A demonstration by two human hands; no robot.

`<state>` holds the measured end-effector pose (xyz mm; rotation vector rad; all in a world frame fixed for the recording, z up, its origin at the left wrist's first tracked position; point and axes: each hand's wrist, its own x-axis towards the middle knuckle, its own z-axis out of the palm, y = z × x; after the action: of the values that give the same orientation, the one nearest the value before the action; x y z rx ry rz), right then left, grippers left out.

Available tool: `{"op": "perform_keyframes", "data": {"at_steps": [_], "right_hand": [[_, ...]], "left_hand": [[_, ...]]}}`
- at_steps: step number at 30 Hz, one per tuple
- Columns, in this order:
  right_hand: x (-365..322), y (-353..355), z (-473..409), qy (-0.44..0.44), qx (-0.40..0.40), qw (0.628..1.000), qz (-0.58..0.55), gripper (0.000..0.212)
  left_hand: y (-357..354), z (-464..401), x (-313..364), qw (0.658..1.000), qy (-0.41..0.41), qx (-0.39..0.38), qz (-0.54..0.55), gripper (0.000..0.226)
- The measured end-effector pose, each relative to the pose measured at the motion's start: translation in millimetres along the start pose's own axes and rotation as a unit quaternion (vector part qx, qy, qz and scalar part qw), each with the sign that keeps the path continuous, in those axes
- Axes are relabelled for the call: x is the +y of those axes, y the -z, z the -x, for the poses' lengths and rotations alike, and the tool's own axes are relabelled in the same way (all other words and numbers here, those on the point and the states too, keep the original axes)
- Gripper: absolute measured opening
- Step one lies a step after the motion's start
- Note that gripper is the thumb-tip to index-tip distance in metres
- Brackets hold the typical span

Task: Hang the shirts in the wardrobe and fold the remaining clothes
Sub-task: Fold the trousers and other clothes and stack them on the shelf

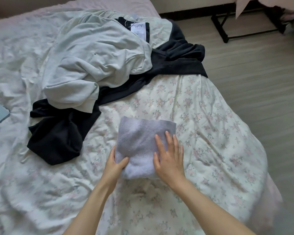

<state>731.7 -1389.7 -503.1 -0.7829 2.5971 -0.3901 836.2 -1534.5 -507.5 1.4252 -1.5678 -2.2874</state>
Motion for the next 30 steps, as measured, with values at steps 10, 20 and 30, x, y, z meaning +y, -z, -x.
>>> {"op": "perform_keyframes", "data": {"at_steps": [10,20,30], "right_hand": [[10,-23,-11,0.016,-0.038,0.997,0.064,0.057],[32,-69,-30,0.028,0.079,0.996,0.039,0.060],[45,-94,-47,0.050,0.110,0.992,0.036,0.063]], "left_hand": [[-53,-24,13,0.708,-0.336,0.081,-0.617,0.050],[-35,-92,-62,0.701,-0.361,0.149,-0.597,0.054],[-33,-115,-74,0.688,-0.344,0.151,-0.621,0.059]]}}
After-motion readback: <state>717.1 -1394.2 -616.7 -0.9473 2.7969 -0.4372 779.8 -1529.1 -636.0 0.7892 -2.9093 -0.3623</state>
